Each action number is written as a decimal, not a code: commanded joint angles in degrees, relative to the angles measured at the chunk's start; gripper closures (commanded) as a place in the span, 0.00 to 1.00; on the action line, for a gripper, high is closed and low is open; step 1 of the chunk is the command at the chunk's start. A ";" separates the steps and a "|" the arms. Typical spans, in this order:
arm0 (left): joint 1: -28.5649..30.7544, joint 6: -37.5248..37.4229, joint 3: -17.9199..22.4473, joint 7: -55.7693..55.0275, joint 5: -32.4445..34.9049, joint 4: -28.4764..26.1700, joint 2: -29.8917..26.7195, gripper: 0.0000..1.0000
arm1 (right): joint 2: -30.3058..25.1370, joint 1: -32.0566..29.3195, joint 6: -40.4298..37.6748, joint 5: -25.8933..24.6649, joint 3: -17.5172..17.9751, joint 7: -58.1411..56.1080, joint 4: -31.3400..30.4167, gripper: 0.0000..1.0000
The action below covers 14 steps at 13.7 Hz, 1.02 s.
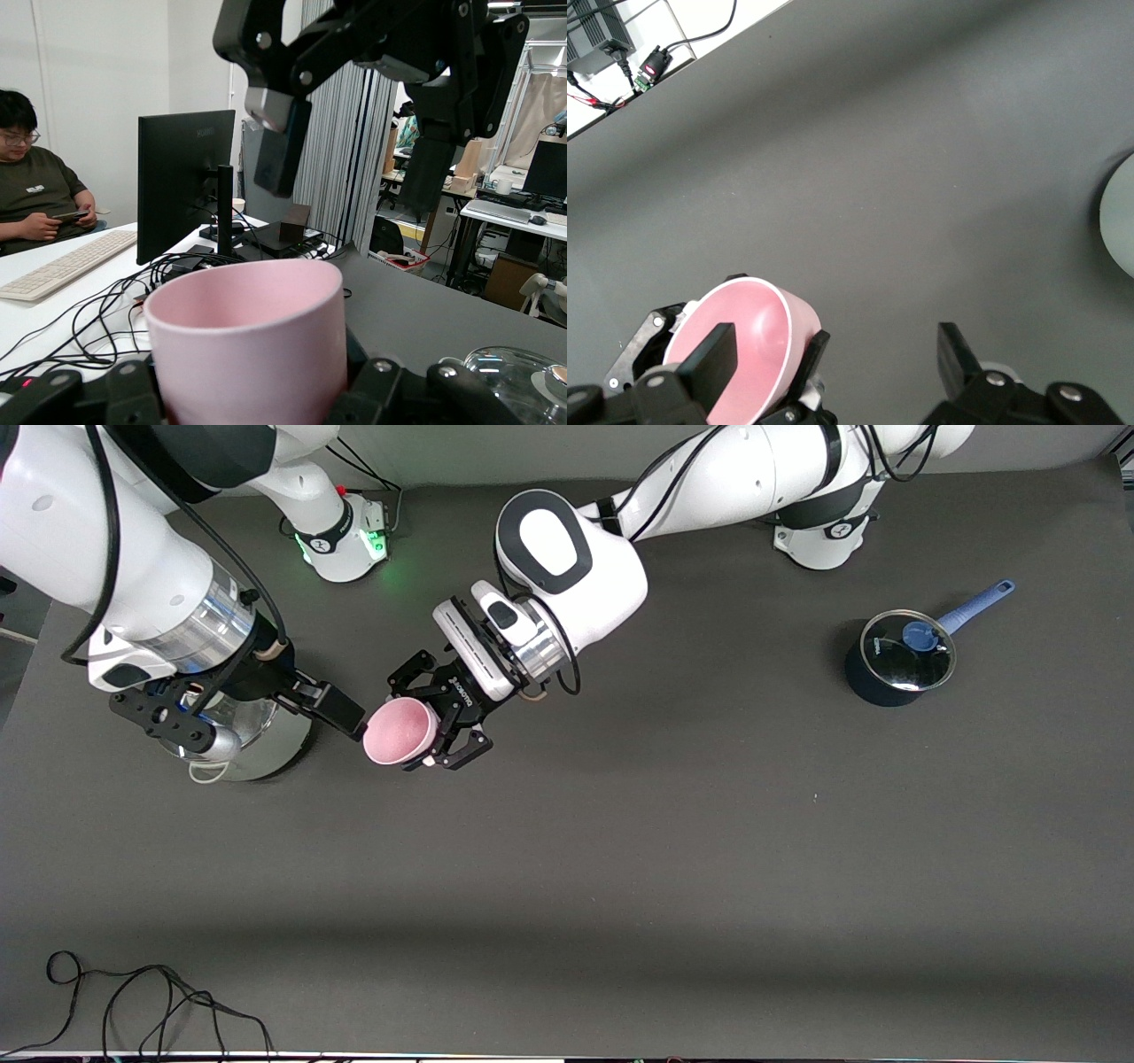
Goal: Transfer pink cup from left to right arm
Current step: 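Close the right gripper on the cup beside the left gripper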
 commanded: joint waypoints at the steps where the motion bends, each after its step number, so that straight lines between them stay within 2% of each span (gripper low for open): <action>1: -1.26 1.17 1.08 -1.52 0.64 0.88 -0.47 1.00 | 1.20 0.09 -0.57 0.45 0.04 3.84 3.51 0.00; 5: -1.26 1.17 1.08 -1.52 0.64 0.88 -0.47 1.00 | 3.21 -0.17 1.80 8.88 0.13 14.48 4.83 0.00; 7: -1.26 1.17 1.08 -1.52 0.64 0.88 -0.47 1.00 | 4.36 -0.17 1.80 9.69 0.13 18.79 4.75 0.00; 11: -1.26 1.17 1.08 -1.52 0.64 0.88 -0.47 1.00 | 5.78 -0.35 0.23 9.78 0.04 19.07 3.70 0.01; 14: -1.26 1.17 1.08 -1.52 0.64 0.88 -0.47 1.00 | 5.51 -0.35 -1.71 9.78 0.04 19.16 3.78 0.10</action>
